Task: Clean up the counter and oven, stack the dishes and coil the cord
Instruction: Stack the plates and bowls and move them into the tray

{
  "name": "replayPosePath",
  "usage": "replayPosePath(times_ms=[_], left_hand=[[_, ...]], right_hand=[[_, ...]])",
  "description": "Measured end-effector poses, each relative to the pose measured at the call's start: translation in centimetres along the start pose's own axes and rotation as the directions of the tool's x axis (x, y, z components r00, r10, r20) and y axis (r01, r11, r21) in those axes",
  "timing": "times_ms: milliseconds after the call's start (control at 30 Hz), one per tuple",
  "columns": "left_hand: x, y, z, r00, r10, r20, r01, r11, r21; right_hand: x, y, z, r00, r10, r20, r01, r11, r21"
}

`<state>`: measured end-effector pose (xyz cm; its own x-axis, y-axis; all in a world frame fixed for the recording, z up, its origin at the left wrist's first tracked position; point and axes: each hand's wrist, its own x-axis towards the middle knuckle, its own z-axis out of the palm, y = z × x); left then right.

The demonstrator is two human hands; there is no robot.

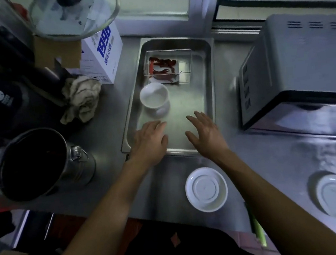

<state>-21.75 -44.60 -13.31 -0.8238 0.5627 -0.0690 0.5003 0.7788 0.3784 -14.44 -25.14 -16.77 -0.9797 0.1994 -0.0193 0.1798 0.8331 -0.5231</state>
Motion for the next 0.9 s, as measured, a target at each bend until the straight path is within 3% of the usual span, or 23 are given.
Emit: replayPosePath(times_ms=[400,533,700,900], left_hand=[[-5.7,5.0,2.3,0.963,0.259,0.073,-0.261,0.965,0.009],[-8.6,5.4,4.0,0.932,0.353,0.084,-0.353,0.935,-0.016],[-11.5,6.0,6.7,0.903,0.402,0.152,-0.4,0.915,-0.041],[-12.9,6.5,9.9,0.863,0.424,0.274,-0.454,0.89,0.052]], right_hand=[[-12.8,-1.2,-1.6,0.98,0.141,-0.143,-0.146,0.989,-0.025],[-17.5,-1.5,-0.7,0.955,0.258,-0.146,-0.27,0.96,-0.071],[-22.6,-1.1,1.2,0.932,0.305,-0.199,-0.323,0.944,-0.064],[-26.5,-0.5,2.2,0.923,0.311,-0.227,-0.319,0.948,0.003]])
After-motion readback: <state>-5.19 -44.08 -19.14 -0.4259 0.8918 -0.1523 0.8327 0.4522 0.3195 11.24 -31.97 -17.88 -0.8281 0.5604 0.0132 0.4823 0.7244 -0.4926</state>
